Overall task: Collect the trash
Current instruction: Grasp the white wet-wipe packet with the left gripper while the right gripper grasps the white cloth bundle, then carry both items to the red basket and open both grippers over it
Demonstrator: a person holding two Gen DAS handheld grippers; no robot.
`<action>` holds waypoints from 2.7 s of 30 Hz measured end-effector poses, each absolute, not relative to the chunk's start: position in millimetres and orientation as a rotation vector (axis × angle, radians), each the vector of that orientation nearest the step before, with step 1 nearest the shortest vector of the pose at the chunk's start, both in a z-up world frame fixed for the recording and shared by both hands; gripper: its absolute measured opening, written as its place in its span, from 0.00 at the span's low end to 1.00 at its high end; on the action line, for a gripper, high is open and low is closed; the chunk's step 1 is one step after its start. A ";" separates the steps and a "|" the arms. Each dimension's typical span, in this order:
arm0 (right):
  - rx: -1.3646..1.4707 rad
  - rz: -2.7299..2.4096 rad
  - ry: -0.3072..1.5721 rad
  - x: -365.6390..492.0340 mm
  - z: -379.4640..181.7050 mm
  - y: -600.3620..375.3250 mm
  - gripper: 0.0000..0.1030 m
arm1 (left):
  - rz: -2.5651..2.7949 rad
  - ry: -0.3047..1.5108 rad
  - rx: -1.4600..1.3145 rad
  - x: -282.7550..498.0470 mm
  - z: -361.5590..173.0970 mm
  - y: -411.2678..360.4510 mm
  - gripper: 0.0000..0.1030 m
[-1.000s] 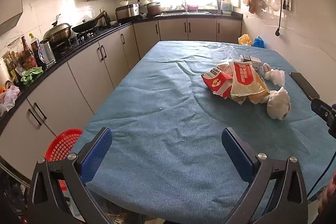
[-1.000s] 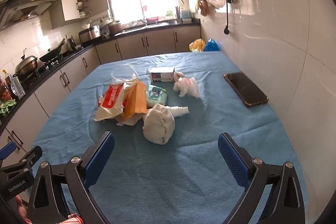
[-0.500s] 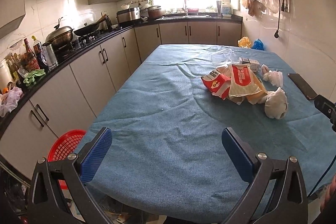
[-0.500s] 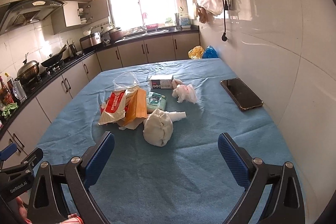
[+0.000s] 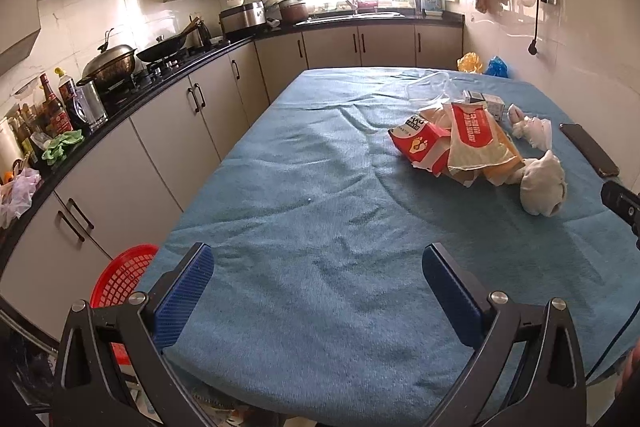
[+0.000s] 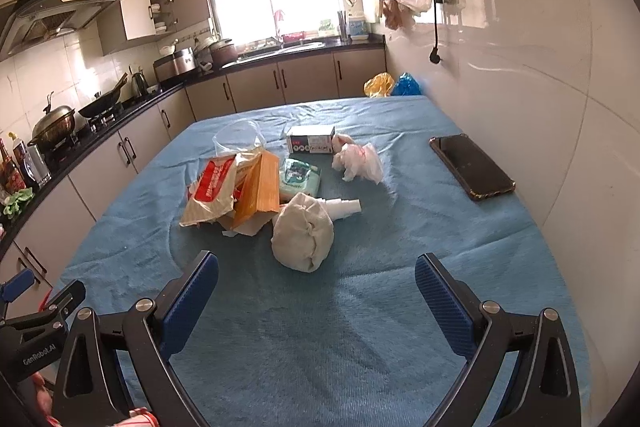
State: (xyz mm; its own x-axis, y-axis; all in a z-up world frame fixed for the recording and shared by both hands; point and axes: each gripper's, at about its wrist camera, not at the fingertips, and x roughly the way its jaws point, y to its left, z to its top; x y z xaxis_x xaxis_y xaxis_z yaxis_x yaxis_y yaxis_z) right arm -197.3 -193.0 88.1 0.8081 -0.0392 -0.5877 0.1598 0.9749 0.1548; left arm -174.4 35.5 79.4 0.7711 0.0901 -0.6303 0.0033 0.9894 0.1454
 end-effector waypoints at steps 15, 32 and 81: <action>0.319 0.023 0.740 -135.7 53.3 -219.4 0.83 | -0.281 0.783 0.025 -70.8 97.2 -6.6 1.00; 0.344 0.094 0.805 -88.4 32.3 -220.0 0.50 | -0.377 0.983 -0.013 13.5 51.8 -74.5 0.45; 0.091 0.882 0.954 -73.3 52.3 195.6 0.35 | 0.379 0.910 -0.401 -189.1 -1.7 374.1 0.45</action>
